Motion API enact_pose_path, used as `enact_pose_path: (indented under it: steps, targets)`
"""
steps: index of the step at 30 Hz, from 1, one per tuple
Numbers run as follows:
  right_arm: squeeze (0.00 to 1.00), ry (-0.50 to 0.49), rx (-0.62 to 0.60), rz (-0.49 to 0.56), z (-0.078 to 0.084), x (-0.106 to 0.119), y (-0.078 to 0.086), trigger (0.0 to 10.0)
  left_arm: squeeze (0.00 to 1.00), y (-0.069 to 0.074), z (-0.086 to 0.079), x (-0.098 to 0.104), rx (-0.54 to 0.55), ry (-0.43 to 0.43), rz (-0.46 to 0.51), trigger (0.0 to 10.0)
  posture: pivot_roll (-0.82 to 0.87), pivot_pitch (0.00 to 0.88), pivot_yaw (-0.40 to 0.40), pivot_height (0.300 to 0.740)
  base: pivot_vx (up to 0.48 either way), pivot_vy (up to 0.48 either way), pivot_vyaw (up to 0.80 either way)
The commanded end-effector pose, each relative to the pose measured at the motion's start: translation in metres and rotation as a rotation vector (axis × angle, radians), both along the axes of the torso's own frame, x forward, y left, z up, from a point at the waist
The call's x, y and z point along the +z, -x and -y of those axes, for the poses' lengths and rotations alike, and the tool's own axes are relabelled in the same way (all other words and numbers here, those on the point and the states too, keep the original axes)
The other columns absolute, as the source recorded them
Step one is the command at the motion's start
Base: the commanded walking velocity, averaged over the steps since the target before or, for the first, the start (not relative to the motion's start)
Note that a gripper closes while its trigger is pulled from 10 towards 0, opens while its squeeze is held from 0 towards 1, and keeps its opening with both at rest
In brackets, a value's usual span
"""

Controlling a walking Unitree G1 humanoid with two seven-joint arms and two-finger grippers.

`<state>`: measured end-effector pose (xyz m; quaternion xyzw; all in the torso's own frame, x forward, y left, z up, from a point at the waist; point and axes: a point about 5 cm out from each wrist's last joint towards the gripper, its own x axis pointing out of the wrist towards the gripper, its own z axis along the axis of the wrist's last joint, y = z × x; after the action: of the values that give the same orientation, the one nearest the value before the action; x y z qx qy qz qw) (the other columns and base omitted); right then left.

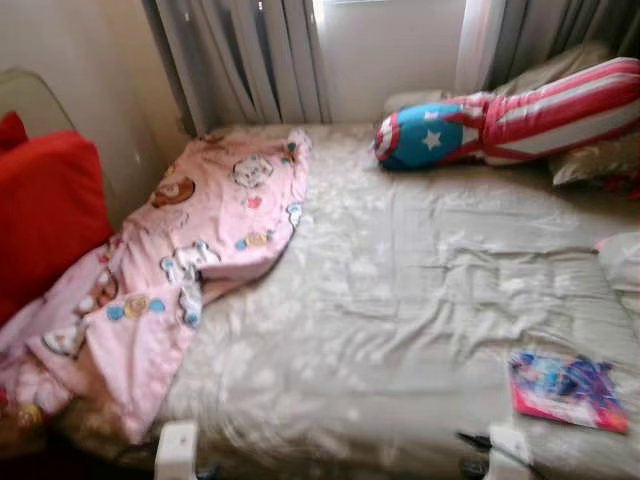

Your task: Clean up the room

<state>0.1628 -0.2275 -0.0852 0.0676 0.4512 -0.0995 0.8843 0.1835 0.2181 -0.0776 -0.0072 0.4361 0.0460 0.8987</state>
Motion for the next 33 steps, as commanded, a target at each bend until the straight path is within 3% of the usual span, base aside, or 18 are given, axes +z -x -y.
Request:
enact_pose_path:
  steps: [1,33]
  targets:
    - [0.00,-0.011,0.014,0.013,-0.0062,0.0009,-0.0051,10.0,0.00,-0.0001,-0.0076,0.0017,-0.001,-0.028,-0.002,10.0,-0.17,0.000,0.062,0.740,0.000,0.480,0.00]
    - [0.00,0.000,0.043,0.006,-0.0069,0.0010,-0.0057,10.0,0.00,-0.0003,-0.0071,0.0015,-0.008,-0.031,-0.007,10.0,-0.18,0.000,0.068,0.740,0.000,0.480,0.00]
